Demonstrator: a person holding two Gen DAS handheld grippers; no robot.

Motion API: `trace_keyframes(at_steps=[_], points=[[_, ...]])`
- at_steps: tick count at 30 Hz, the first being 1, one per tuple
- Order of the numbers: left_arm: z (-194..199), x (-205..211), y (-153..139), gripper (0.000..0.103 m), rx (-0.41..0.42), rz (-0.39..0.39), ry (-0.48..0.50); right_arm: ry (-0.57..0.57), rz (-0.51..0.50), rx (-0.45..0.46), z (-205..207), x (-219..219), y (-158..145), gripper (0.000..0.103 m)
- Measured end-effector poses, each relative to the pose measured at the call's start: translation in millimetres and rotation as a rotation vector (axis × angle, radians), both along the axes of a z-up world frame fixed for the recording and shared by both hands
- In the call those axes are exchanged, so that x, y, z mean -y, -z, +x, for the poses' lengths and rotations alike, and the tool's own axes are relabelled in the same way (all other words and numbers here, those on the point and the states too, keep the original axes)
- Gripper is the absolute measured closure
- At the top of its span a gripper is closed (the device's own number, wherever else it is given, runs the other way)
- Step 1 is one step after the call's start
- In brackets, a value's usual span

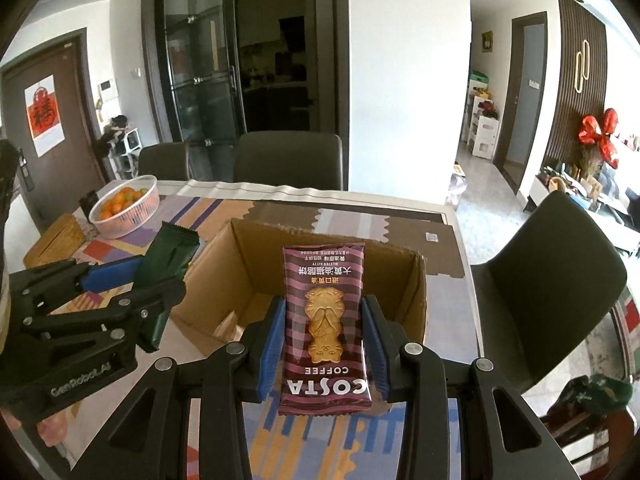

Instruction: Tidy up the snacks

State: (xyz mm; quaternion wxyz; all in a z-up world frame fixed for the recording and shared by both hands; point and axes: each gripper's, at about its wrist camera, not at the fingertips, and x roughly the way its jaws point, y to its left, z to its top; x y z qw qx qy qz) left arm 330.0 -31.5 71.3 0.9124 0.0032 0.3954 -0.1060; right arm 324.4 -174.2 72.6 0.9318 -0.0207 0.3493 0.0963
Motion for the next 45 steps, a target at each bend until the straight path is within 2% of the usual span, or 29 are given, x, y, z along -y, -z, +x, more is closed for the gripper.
trace_keyframes(at_steps=[12, 15, 19, 21, 28, 31, 36, 39, 45], points=[[43.7, 5.6, 19.6, 0.059, -0.084, 0.018, -0.008, 0.010, -0.009, -0.078, 41.2, 0.5, 22.0, 0.064], [52.5, 6.4, 23.0, 0.054, -0.098, 0.020, -0.022, 0.019, -0.018, -0.093, 49.9, 1.9, 27.4, 0.064], [50.4, 5.1, 22.2, 0.044, -0.081, 0.045, -0.035, 0.032, -0.029, -0.111, 56.2, 3.6, 32.4, 0.051], [43.6, 3.7, 21.5, 0.044, -0.060, 0.074, -0.046, 0.045, -0.034, -0.112, 54.3, 4.1, 33.3, 0.048], [8.1, -1.3, 16.3, 0.033, 0.024, 0.145, -0.077, 0.071, -0.050, -0.080, 28.5, 6.7, 35.0, 0.038], [-10.8, -4.1, 13.8, 0.023, 0.045, 0.137, -0.076, 0.087, -0.029, -0.071, 16.8, 12.4, 32.6, 0.033], [-43.1, -8.9, 8.3, 0.017, 0.082, 0.118, -0.079, 0.109, -0.005, -0.029, -14.6, 18.7, 25.4, 0.028], [-65.1, -8.1, 4.3, 0.015, 0.124, 0.125, -0.079, 0.115, -0.002, 0.001, -34.7, 20.9, 21.3, 0.022], [-105.9, -9.8, -5.1, 0.009, 0.217, 0.143, -0.102, 0.110, -0.008, 0.063, -75.6, 17.0, 12.1, 0.019]])
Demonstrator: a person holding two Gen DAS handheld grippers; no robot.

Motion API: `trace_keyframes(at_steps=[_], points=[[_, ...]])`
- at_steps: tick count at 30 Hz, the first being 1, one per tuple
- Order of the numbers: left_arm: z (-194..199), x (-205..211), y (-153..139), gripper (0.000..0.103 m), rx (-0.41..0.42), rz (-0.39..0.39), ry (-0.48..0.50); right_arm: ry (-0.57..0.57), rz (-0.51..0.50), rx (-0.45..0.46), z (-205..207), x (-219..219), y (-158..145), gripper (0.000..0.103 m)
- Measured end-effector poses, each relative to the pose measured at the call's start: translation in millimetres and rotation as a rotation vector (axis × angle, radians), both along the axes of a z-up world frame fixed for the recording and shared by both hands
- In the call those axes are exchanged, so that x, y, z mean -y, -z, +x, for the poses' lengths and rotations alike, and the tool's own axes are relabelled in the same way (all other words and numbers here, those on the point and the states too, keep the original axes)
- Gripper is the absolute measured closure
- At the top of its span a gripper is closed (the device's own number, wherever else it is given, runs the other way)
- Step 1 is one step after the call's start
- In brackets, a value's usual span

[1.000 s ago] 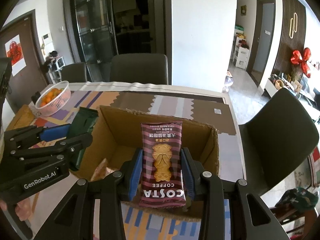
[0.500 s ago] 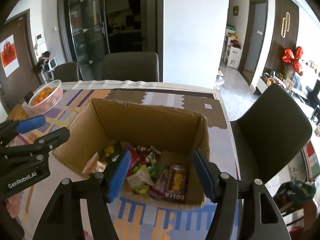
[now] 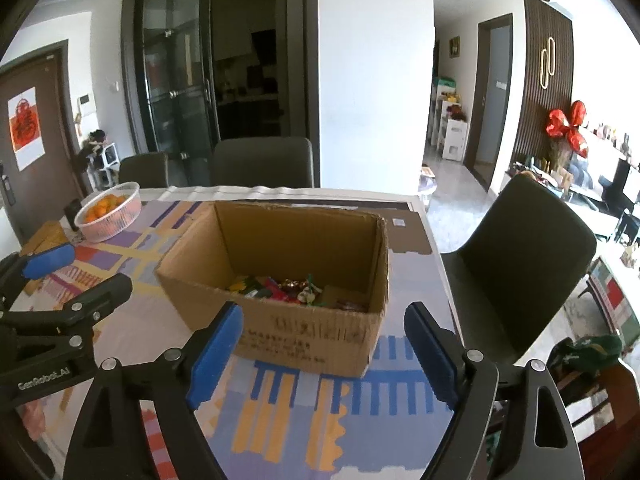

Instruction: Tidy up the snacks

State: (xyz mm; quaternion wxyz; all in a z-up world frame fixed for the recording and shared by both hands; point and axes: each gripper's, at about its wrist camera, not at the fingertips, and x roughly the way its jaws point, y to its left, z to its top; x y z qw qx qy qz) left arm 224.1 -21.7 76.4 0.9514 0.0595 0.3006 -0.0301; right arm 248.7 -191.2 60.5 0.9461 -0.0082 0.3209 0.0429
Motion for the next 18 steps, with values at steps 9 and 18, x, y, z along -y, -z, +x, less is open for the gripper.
trace_keyframes(at_steps=[9, 18], points=[[-48.9, -8.5, -4.8, 0.006, 0.046, -0.030, 0.002, 0.007, -0.001, 0.070, -51.6, -5.1, -9.7, 0.018], [-88.7, -5.8, -5.7, 0.002, 0.054, -0.034, 0.014, 0.029, -0.001, 0.090, -97.1, 0.8, -7.2, 0.018]])
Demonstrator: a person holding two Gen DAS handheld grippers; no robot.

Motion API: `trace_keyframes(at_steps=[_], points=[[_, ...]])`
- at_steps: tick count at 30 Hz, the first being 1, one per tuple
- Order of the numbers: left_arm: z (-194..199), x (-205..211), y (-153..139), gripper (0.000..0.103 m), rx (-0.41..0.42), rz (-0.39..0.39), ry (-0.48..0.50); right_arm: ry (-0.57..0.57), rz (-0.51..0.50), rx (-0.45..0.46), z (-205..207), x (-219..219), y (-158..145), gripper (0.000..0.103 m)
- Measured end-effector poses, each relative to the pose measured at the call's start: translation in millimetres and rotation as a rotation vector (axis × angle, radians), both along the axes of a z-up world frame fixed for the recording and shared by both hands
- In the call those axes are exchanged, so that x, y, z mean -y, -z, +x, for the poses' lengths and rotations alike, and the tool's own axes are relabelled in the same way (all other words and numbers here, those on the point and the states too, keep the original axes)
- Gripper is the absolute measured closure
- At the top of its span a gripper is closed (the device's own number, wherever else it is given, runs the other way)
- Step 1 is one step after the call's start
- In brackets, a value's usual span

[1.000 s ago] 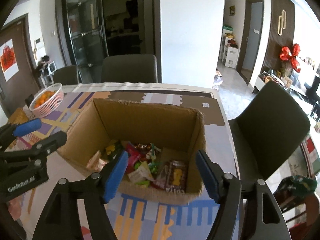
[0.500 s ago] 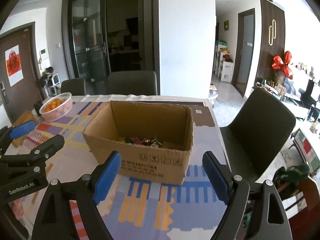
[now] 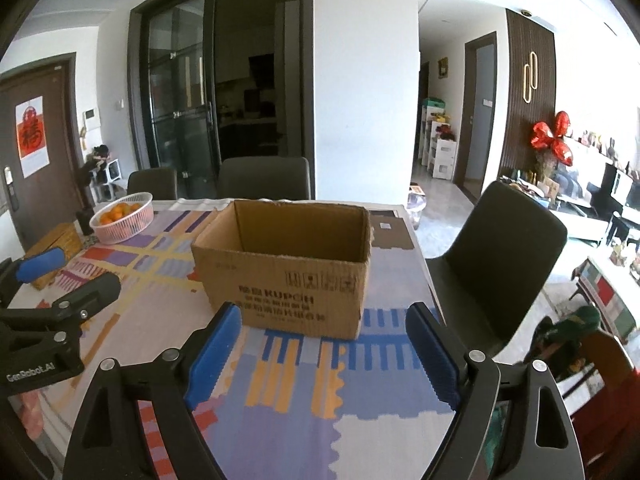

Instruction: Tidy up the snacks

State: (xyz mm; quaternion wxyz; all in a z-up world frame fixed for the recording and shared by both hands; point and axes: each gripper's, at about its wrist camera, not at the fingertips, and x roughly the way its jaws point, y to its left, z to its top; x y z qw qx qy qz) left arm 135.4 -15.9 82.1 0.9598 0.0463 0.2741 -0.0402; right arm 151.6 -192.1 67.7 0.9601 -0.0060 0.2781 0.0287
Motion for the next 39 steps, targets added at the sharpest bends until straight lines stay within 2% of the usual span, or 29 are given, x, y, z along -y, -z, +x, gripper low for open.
trace_keyframes(at_steps=[10, 15, 39], points=[[-33.4, 6.7, 4.7, 0.000, -0.001, 0.022, 0.003, 0.026, -0.012, 0.035, -39.3, 9.3, -4.6, 0.018], [-42.0, 3.8, 2.1, 0.000, 0.013, 0.006, 0.005, 0.029, -0.031, 0.052, -53.4, 7.8, -6.6, 0.018], [-59.2, 1.3, -12.5, 0.000, 0.085, -0.020, 0.010, 0.016, 0.001, 0.086, -66.6, 9.6, -14.7, 0.018]])
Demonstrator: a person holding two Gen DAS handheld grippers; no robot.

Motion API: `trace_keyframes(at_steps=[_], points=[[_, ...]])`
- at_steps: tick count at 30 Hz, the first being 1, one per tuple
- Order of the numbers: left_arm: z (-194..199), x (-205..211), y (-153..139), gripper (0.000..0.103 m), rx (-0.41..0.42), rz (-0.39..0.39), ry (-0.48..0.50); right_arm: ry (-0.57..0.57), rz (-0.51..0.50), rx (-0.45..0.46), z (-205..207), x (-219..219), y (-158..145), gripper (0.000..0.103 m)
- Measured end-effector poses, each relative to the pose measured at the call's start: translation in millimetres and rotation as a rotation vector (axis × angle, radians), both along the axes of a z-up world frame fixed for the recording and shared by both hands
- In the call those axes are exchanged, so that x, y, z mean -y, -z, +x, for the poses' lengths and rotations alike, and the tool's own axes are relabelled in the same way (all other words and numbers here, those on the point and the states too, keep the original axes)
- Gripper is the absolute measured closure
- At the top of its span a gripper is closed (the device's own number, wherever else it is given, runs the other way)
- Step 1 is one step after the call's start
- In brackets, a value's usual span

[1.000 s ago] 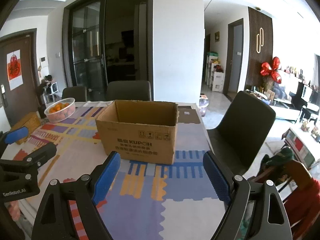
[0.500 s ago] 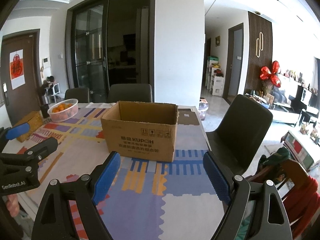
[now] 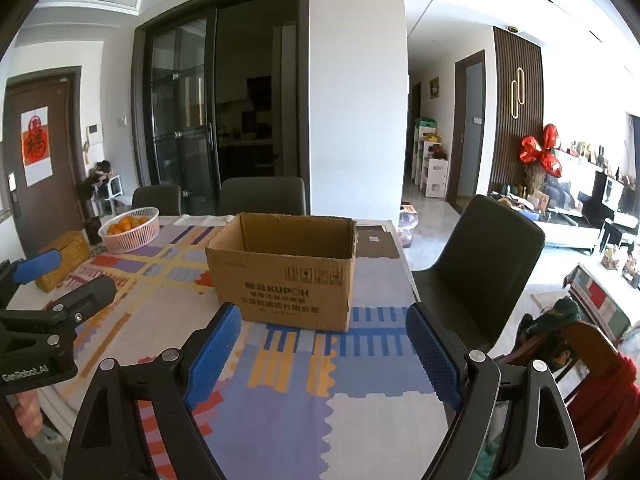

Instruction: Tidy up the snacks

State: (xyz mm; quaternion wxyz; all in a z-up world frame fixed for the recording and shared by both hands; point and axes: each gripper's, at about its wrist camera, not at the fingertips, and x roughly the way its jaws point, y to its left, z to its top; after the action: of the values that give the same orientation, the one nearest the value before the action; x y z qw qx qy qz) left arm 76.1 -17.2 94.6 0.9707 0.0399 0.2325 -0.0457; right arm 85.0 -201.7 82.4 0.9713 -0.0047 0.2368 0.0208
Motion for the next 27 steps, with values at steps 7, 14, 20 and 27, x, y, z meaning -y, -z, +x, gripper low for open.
trace_keyframes(at_steps=[7, 14, 20, 27], points=[[2.0, -0.2, 1.2, 0.000, -0.004, 0.001, -0.001, -0.006, 0.002, -0.004, 0.5, -0.2, -1.7, 0.018], [3.1, -0.5, 1.4, 0.000, -0.005, 0.003, -0.005, -0.005, -0.004, -0.003, 0.7, -0.7, -1.9, 0.018], [5.3, -0.1, 3.4, 0.000, -0.010, 0.004, -0.011, -0.007, -0.007, -0.008, 1.8, -2.5, -0.1, 0.018], [5.4, 0.0, 4.7, 0.000, -0.011, 0.004, -0.015, -0.008, -0.007, -0.010, 2.2, -2.8, 1.3, 0.018]])
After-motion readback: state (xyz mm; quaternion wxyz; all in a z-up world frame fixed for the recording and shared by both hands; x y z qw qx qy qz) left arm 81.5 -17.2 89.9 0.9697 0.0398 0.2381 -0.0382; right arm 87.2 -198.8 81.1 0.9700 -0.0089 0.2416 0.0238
